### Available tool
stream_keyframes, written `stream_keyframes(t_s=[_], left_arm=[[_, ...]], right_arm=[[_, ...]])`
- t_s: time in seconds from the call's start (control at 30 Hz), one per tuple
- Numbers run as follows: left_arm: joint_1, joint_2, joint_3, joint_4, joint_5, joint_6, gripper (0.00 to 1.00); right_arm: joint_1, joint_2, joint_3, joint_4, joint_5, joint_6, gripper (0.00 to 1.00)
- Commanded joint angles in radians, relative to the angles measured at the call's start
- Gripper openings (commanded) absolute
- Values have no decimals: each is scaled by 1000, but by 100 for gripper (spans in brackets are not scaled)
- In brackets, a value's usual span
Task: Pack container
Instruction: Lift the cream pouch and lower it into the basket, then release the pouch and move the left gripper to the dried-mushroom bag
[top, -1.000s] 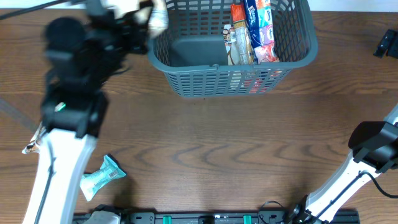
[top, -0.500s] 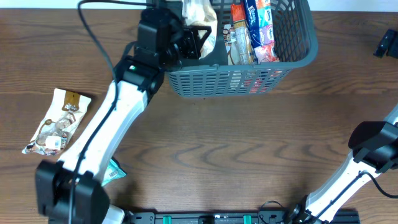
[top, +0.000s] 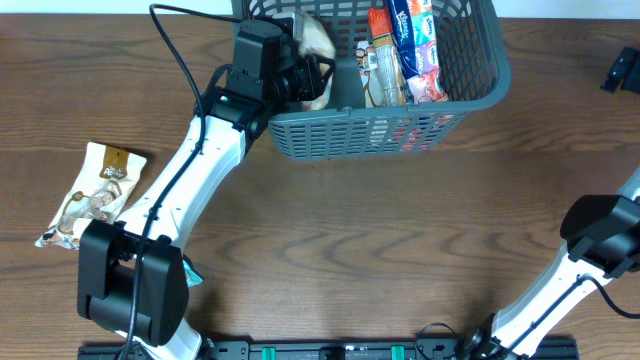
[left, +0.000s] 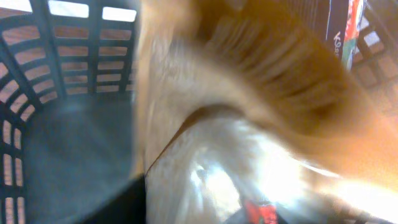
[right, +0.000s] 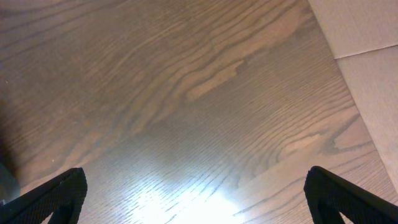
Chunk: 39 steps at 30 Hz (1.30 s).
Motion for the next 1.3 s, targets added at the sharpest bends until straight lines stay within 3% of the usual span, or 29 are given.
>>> stream_keyframes(t_s=[0.0,0.33,0.8,0.97,1.17,1.27], left_arm=[[5,10,15,-4,-6,50,76],[5,6,79,-28,-7,113,78],[5,-17,414,-346,-51,238,84],[15,-109,418,-426,-51,265,84],[91,-261,418,-566,-52,441,85],[161,-342,418,-665,-156,451,86]], right_arm=[[-7,-8,-3,-2,-1,14,99],[-6,-8,-3,-2,-1,14,99],[-6,-8,-3,-2,-1,14,99],[-6,-8,-3,-2,-1,14,99],[-6,-8,-3,-2,-1,14,99],[-6,-8,-3,-2,-1,14,99]])
